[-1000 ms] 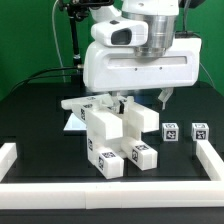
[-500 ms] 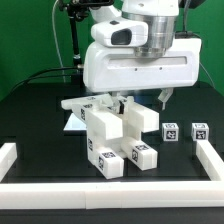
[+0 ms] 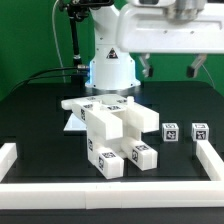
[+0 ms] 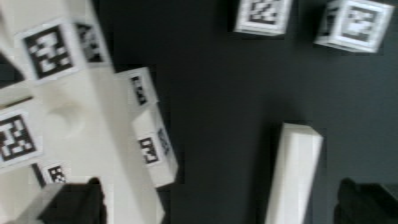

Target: Assemble chair

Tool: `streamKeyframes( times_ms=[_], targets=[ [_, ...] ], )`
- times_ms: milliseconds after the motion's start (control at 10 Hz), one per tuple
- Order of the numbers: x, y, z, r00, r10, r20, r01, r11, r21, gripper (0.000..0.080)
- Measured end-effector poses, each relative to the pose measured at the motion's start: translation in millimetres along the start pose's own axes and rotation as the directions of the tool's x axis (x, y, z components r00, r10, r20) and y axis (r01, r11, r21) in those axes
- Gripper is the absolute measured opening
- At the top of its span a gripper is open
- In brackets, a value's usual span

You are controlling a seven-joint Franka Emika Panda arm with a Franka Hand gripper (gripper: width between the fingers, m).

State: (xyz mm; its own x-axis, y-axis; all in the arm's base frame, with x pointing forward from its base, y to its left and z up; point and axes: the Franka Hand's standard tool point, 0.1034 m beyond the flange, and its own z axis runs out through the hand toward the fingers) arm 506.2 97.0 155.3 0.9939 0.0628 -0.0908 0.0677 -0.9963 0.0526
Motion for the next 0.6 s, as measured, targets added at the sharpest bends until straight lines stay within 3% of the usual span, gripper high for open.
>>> streamKeyframes(
  times_ms=[100, 500, 600],
  targets=[
    [0.5, -9.3, -2.4, 1.0, 0.024, -0.01, -0.024, 1.0, 0.004, 0.0649],
    [3.4, -6.0, 5.3, 1.0, -0.003, -0.025, 0.003, 1.0, 0.002, 0.0649],
    [-0.9, -13.3, 14.5, 0.998, 0.02, -0.056, -0.02, 1.0, 0.01, 0.0649]
  ],
)
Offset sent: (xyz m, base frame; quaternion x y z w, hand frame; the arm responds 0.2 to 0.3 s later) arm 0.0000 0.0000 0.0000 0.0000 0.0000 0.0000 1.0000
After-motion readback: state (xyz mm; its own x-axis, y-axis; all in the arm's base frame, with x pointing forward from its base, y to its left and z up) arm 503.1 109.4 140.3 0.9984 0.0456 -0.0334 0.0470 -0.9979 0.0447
